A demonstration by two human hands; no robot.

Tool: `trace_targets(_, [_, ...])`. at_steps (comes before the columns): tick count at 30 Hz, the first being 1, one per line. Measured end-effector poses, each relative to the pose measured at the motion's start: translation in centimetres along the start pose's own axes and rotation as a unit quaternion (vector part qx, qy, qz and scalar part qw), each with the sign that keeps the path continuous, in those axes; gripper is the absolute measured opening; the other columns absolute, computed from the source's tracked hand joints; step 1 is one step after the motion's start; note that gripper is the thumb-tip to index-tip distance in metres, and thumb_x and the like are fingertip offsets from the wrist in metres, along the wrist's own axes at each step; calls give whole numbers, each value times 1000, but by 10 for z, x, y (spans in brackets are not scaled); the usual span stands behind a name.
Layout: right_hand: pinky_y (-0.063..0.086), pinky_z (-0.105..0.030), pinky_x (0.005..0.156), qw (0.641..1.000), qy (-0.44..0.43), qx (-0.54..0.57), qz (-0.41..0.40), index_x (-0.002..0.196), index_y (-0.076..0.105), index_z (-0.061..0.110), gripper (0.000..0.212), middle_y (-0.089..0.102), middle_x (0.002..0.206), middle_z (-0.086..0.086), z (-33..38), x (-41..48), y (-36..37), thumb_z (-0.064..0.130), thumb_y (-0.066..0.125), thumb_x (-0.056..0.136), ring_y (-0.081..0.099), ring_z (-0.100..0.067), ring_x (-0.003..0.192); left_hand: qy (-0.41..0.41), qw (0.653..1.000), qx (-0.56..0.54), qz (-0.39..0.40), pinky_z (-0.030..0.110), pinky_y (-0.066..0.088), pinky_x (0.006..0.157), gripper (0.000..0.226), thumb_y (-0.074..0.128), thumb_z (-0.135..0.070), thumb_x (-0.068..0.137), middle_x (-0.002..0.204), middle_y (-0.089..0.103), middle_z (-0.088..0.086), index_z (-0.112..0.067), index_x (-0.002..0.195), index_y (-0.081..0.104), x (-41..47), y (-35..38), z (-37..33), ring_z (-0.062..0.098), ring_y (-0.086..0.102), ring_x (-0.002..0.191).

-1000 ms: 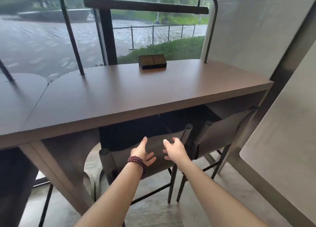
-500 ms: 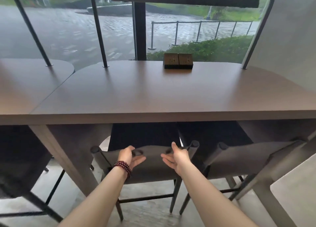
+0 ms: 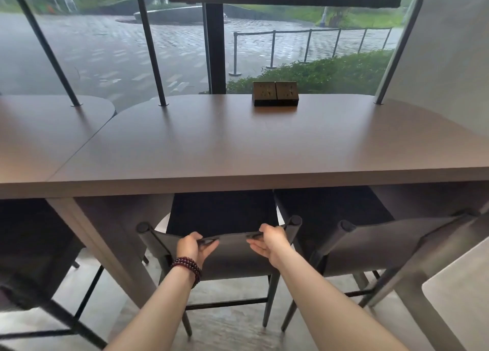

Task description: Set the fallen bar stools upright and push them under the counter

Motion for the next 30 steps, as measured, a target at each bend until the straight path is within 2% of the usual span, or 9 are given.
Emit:
trace_targets(4, [58,-31,56,999,-10,-32,8,117,41,6,23,56,120,-17,5,-6,-2,10,44,95,73,-23,67,8,1000,-1,3,49,48,84,20,35,11,89,83,51,17,-2,78,46,-2,-3,4,32,55,73])
trace_targets(7, [59,-33,63,999,-9,-45,25,124,41,5,28,57,120,-18,6,-8,-4,11,44,96,73,-25,74,7,1000,-1,10,48,52,81,18,36,9,90,83,50,18,-1,78,46,2,-5,3,32,55,74])
trace_targets(10, [59,-35,71,997,-22,-59,52,128,43,4,34,64,113,-16,5,-11,-8,19,48,98,72,-26,84,-24,997,69,39,45,58,60,10,42,-8,96,93,48,18,0,92,46,4,-9,4,39,57,84])
trace_targets(12, [58,-35,76,994,-42,-80,58,124,46,3,40,68,111,-14,3,-14,-14,31,53,96,71,-24,88,-79,974,198,74,50,55,68,38,47,-39,95,115,47,19,-8,116,41,1,-15,11,43,55,103])
trace_targets(15, [58,-35,79,994,-49,-91,47,117,45,9,40,70,107,-14,-1,-19,-29,39,57,93,71,-23,89,-117,942,292,119,47,56,70,77,44,-64,85,128,50,18,-10,138,31,-9,-12,25,37,58,103])
trace_targets(17, [57,-33,78,993,-39,-90,58,118,50,7,38,72,104,-12,-2,-25,-38,36,55,94,71,-21,88,-126,926,317,160,43,55,70,79,43,-63,86,125,55,17,-5,138,33,-17,4,40,32,61,99])
trace_targets(23, [57,-28,67,994,-79,-57,57,112,60,12,26,76,93,-6,11,-42,-73,31,57,94,73,-18,86,-117,886,358,271,37,54,78,50,45,-49,93,110,65,11,-7,120,52,-58,72,81,26,63,100])
trace_targets(27, [59,-31,73,992,-103,-49,45,110,64,16,26,77,94,-2,11,-51,-107,34,58,92,73,-17,87,-80,835,449,308,34,56,72,57,49,-60,85,112,65,7,-15,118,52,-81,104,109,22,65,98])
trace_targets(30, [59,-34,78,994,-104,-25,13,113,61,15,27,77,93,-4,12,-55,-144,34,56,94,74,-19,86,-83,819,454,340,31,55,70,59,48,-62,84,112,65,5,-15,119,53,-97,127,131,19,65,96])
Point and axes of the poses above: each hand's wrist, its own x-axis towards the middle knuckle, its own y-axis out of the palm, z = x × y, the point moved 5 cm from there along x, towards the middle knuckle
